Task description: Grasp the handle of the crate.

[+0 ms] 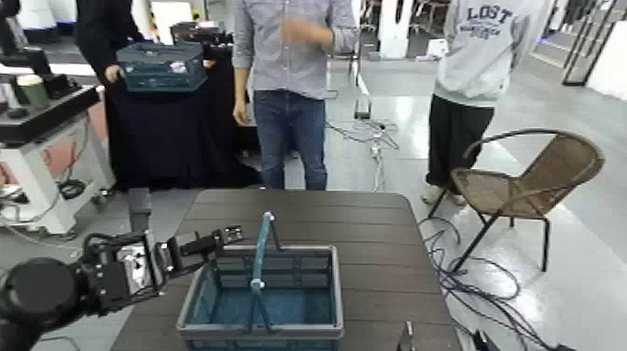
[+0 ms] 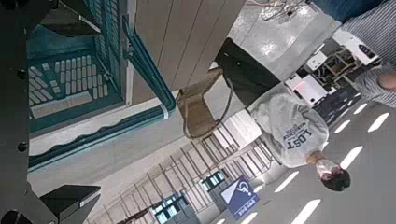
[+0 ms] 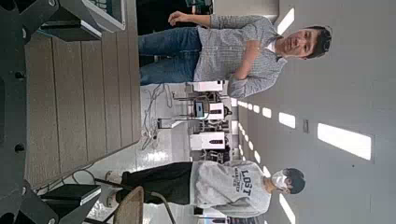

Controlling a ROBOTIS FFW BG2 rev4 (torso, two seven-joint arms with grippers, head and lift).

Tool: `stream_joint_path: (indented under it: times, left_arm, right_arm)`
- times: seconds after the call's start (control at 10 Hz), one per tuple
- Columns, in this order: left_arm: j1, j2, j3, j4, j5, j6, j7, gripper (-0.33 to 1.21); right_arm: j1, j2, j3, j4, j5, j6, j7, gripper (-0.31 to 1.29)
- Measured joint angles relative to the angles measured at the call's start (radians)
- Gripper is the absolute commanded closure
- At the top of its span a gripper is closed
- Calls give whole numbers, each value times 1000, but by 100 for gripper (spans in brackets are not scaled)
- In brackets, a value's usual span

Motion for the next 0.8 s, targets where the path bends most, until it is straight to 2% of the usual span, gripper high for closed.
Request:
stream_joint_path:
  times: [0.6, 0.8]
  left_arm:
    - [-161, -1, -167, 121, 0, 90, -60, 10]
    - [-190, -3, -202, 137, 1, 106, -62, 10]
  right_arm:
    - [-9, -2, 3, 9, -12, -4, 9, 15]
    - [-13, -4, 4, 13, -17, -6, 11, 15]
